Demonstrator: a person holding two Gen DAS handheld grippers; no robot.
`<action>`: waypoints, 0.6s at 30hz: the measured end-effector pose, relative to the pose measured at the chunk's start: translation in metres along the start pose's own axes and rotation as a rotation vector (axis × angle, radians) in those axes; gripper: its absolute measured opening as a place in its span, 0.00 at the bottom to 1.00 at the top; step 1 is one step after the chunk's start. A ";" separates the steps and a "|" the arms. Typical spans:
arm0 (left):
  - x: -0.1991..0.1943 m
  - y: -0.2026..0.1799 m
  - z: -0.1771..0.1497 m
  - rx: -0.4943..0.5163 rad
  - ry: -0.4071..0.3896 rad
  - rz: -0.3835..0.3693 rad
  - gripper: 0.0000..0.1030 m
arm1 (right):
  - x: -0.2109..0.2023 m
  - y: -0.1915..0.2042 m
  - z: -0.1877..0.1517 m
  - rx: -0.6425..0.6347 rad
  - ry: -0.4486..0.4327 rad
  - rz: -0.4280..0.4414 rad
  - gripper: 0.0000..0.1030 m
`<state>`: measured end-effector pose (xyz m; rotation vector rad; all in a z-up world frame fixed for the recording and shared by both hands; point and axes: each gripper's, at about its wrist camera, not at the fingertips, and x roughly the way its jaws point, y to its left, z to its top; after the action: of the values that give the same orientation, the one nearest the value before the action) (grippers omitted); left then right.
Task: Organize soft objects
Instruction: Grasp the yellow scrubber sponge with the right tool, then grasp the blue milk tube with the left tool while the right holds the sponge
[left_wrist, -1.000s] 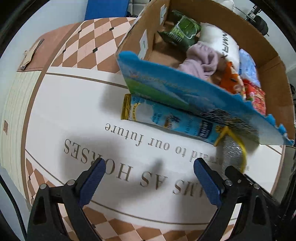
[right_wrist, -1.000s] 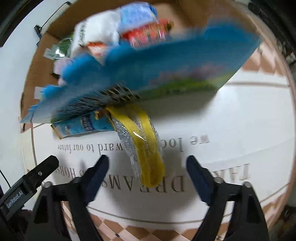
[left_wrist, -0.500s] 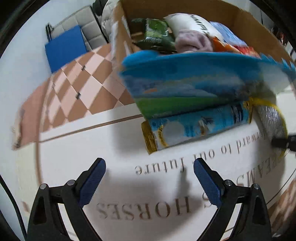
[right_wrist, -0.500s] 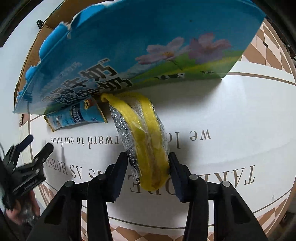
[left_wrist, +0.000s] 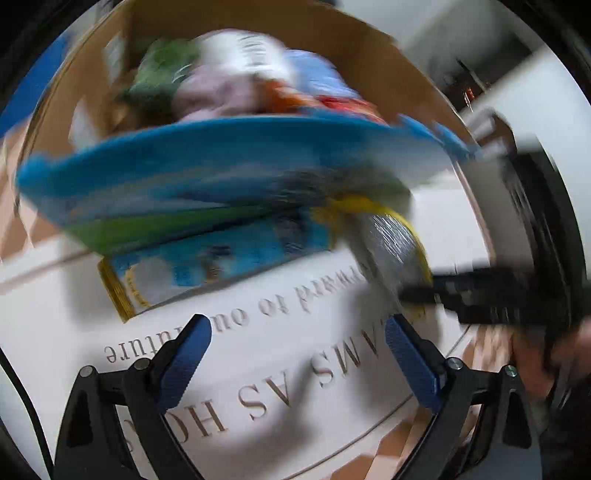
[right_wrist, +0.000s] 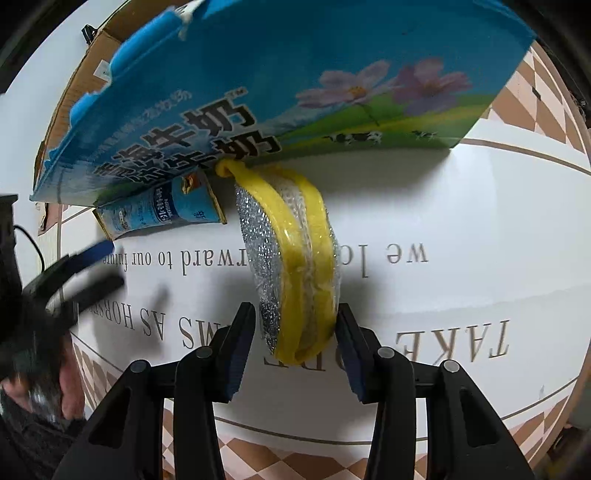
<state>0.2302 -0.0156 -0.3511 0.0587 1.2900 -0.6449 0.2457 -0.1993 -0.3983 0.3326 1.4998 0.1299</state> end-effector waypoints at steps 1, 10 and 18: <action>-0.003 -0.006 0.000 0.039 -0.017 0.072 0.93 | -0.002 -0.002 0.001 0.001 0.000 0.002 0.46; 0.011 0.081 0.016 -0.305 -0.045 0.254 0.93 | -0.011 -0.018 0.001 0.027 -0.014 0.020 0.46; 0.028 0.092 0.028 -0.387 -0.058 0.010 0.93 | -0.012 -0.013 -0.005 0.004 -0.011 0.031 0.46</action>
<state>0.3015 0.0376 -0.3968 -0.2688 1.3372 -0.3771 0.2379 -0.2142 -0.3907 0.3597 1.4842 0.1496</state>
